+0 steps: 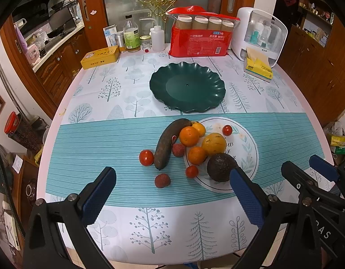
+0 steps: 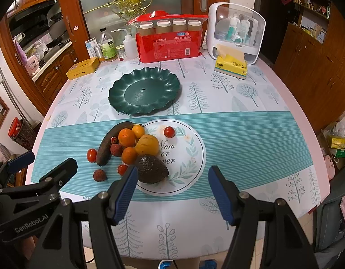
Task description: Organize fruits
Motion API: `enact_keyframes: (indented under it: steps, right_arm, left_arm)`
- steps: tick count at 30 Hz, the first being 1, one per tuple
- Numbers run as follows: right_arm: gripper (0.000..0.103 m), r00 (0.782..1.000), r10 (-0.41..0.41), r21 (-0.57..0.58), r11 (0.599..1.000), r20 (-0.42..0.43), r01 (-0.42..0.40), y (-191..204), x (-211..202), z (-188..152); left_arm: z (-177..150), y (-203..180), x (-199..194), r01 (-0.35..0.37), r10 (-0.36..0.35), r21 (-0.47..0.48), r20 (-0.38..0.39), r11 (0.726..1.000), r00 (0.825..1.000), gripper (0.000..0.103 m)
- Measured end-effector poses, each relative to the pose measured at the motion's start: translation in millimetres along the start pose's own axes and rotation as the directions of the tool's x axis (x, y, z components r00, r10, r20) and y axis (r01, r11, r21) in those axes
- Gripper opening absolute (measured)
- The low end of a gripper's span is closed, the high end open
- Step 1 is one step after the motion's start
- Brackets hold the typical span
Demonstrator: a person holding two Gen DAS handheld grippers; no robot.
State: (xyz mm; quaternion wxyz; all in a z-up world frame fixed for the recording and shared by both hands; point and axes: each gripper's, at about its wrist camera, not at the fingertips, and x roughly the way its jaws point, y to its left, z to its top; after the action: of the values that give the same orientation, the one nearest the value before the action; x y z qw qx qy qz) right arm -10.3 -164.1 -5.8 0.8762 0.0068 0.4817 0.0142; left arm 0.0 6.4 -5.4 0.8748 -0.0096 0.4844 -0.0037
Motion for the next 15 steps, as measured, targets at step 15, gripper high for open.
enact_keyframes:
  steps: [15]
  right_arm:
    - [0.066, 1.0, 0.004, -0.001, 1.0, 0.005, -0.004, 6.5, -0.3, 7.9]
  left_arm:
    - [10.6, 3.8, 0.8, 0.007, -0.007, 0.013, 0.004, 1.0, 1.0, 0.1]
